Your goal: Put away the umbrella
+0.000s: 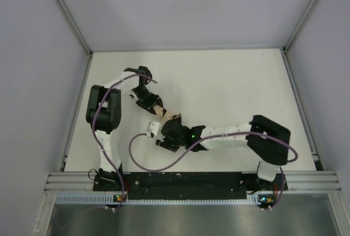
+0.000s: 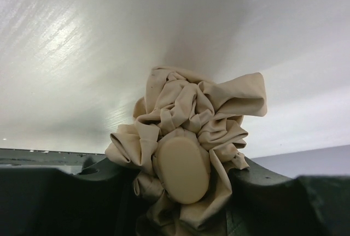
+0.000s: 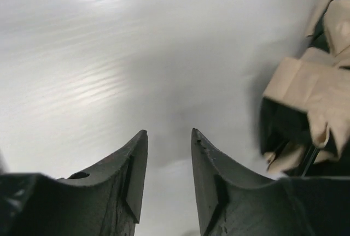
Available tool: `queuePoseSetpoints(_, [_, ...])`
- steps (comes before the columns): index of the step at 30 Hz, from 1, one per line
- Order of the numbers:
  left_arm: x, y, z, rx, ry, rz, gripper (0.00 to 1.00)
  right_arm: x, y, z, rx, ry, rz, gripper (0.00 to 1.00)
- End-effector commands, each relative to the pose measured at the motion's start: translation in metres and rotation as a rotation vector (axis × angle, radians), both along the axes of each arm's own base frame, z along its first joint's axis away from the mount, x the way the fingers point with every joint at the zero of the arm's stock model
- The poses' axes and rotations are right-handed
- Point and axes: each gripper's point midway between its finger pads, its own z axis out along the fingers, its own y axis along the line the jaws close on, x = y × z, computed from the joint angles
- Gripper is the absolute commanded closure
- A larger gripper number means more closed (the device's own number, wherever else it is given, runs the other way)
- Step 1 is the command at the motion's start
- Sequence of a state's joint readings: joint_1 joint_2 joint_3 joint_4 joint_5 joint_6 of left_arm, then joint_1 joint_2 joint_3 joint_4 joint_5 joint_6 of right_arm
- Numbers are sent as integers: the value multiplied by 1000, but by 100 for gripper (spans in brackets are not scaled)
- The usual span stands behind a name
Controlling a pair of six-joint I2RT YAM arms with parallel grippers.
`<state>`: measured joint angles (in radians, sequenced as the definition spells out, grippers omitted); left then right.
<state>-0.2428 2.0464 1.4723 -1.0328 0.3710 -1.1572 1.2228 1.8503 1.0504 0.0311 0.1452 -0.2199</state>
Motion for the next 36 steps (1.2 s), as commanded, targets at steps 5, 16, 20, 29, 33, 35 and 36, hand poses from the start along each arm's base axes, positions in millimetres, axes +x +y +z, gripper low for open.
queuePoseSetpoints(5, [32,-2,102,-83,-380,-25,100,-87,-20,181,448,402,34,51])
queuePoseSetpoints(16, [37,9,254,-88,-1189,-140,100,-40,-123,247,742,928,-679,41])
queuePoseSetpoints(20, [16,26,302,170,-1509,-265,100,-28,-153,227,734,1037,-792,41])
queuePoseSetpoints(29, [9,56,279,745,-1583,-445,100,-22,-163,226,694,1082,-770,41])
queuePoseSetpoints(33, [9,52,217,779,-1518,-463,100,-26,-168,219,687,1084,-784,41])
queuePoseSetpoints(35, [4,50,176,780,-1452,-481,100,-29,-169,213,676,1100,-788,41])
queuePoseSetpoints(36, [1,45,162,771,-1433,-481,100,-31,-170,213,673,1104,-782,41])
